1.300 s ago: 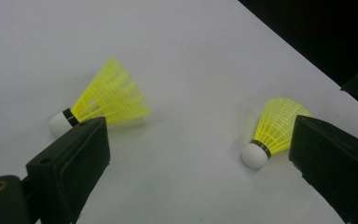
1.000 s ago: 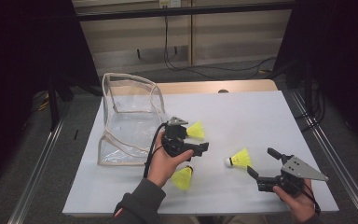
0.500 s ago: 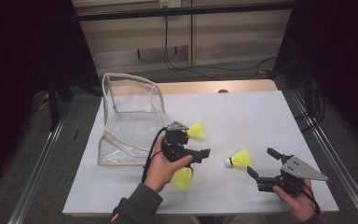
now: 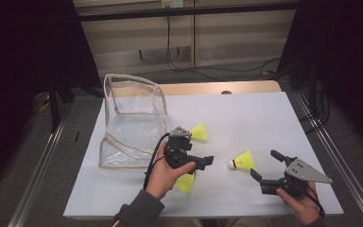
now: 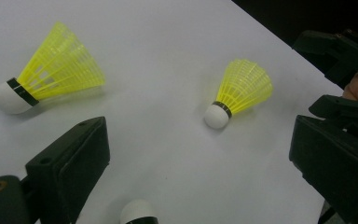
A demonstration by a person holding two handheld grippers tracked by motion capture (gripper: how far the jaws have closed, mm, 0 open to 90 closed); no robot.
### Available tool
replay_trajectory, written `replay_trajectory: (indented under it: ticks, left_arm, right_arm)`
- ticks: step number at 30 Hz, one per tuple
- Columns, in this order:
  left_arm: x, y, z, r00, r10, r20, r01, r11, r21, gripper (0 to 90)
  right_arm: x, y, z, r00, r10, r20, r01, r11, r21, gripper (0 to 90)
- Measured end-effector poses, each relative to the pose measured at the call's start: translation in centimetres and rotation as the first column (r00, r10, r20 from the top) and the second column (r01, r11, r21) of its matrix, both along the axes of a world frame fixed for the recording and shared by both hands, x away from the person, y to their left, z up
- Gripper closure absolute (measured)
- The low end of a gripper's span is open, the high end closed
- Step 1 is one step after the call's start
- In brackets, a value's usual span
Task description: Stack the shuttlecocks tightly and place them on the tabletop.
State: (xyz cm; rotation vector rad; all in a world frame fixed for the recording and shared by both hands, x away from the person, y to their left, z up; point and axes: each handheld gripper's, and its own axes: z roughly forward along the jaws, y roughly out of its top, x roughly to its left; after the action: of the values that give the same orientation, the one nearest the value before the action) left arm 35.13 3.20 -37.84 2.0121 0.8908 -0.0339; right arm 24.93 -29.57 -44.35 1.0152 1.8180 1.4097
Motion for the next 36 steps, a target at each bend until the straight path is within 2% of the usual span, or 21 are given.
replay_trajectory:
  ticks: [4,10,36]
  left_arm:
    - [-0.2,0.0,-0.1,1.0,-0.004,-0.003,0.004,1.0,-0.006,5.0]
    - [-0.7,0.2,-0.2,0.9993,-0.036,-0.009,0.036,0.9994,0.001,4.8]
    - [-2.4,1.6,-0.7,0.9971,-0.067,-0.036,0.066,0.9978,-0.005,5.0]
  right_arm:
    - [0.0,0.0,0.0,1.0,0.003,0.0,-0.003,1.0,-0.002,3.5]
    - [0.0,0.0,0.0,1.0,0.006,0.001,-0.006,1.0,-0.004,3.6]
    - [0.0,0.1,0.0,1.0,0.008,0.003,-0.008,1.0,-0.007,3.6]
